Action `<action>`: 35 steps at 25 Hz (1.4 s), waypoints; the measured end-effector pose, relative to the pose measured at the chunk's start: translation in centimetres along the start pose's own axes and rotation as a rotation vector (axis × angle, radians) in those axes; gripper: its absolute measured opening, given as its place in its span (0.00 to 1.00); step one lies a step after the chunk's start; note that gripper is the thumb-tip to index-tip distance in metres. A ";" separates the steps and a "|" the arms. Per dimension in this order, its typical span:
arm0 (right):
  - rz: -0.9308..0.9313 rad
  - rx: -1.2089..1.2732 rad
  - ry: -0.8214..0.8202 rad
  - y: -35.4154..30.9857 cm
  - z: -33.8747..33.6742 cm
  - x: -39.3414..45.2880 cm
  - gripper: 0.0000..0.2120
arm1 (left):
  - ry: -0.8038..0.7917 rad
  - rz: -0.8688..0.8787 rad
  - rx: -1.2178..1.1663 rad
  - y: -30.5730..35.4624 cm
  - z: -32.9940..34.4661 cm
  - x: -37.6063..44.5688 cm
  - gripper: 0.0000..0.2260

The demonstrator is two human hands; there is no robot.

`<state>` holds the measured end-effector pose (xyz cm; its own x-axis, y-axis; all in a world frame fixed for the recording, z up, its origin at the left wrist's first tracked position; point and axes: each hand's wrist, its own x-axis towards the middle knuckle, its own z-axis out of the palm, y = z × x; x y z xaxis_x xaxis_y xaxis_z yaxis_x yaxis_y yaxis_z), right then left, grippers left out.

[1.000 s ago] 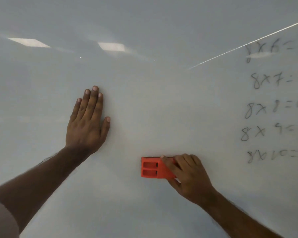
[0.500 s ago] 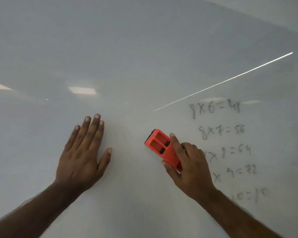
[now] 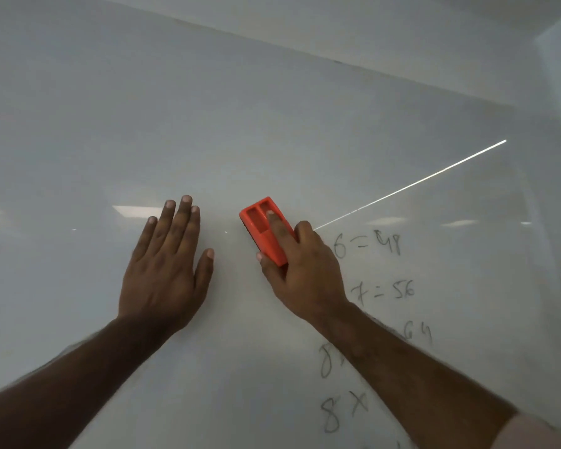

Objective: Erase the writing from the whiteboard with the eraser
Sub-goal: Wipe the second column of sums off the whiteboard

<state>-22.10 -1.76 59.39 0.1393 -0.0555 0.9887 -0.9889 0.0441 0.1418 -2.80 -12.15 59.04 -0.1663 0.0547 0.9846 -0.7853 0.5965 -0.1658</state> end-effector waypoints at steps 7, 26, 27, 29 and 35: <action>-0.051 -0.045 -0.005 4.9 0.8 -0.2 0.30 | -0.023 0.026 0.054 3.6 2.7 0.4 0.32; 0.510 -0.023 0.219 16.7 -0.6 -0.2 0.30 | -0.090 -0.069 0.151 4.6 4.0 -0.4 0.34; 0.454 -0.003 0.218 15.0 -0.1 0.0 0.30 | -0.090 -0.077 0.146 4.7 4.0 -0.5 0.34; 0.298 0.040 0.214 11.4 0.8 0.1 0.29 | -0.089 -0.085 0.146 4.9 4.1 -0.7 0.33; -0.195 0.036 0.074 7.6 2.0 -3.6 0.29 | -0.111 -0.077 0.138 4.6 4.1 -1.1 0.31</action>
<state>-30.19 -3.20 56.77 0.3301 0.0141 0.9438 -0.9439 0.0037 0.3301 -8.64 -12.78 56.96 -0.1617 -0.0799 0.9836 -0.8715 0.4792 -0.1044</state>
